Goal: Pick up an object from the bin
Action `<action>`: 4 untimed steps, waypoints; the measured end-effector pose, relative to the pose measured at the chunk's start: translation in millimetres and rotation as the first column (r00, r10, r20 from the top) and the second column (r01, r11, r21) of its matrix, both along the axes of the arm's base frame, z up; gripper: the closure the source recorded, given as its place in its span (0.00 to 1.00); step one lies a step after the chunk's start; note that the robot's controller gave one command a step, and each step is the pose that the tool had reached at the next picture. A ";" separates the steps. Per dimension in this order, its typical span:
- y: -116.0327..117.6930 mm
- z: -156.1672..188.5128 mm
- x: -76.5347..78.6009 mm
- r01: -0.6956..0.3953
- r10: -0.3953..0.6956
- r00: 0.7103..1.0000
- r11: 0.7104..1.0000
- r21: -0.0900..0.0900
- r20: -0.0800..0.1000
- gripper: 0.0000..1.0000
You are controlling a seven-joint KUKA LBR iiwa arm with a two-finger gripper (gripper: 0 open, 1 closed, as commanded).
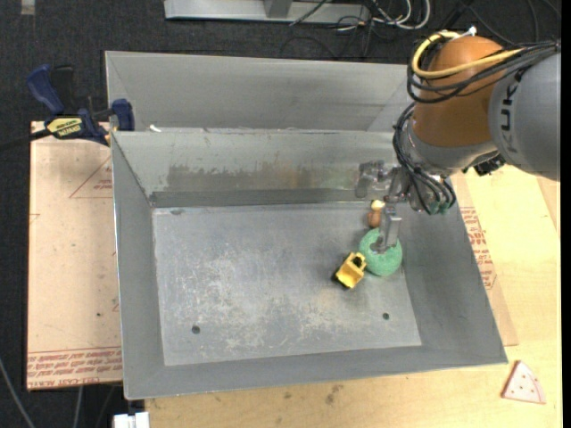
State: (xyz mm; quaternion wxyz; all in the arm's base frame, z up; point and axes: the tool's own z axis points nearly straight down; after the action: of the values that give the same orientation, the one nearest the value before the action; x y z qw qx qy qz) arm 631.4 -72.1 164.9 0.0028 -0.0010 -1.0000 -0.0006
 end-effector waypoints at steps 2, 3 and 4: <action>-26.4 -28.2 -5.9 -0.082 0.082 0.997 0.997 -0.001 0.014 0.00; -49.2 -93.0 -1.7 -0.104 0.104 0.995 0.995 -0.001 0.009 0.00; -37.4 -90.8 -6.6 -0.161 0.161 0.987 0.987 -0.001 0.011 1.00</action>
Offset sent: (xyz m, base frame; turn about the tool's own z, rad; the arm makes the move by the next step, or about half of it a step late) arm -0.0235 -0.0756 -0.0886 -0.1998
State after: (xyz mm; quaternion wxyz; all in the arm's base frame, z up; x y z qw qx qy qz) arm 624.8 -109.5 74.1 -0.0029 0.0799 -0.9968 -0.0001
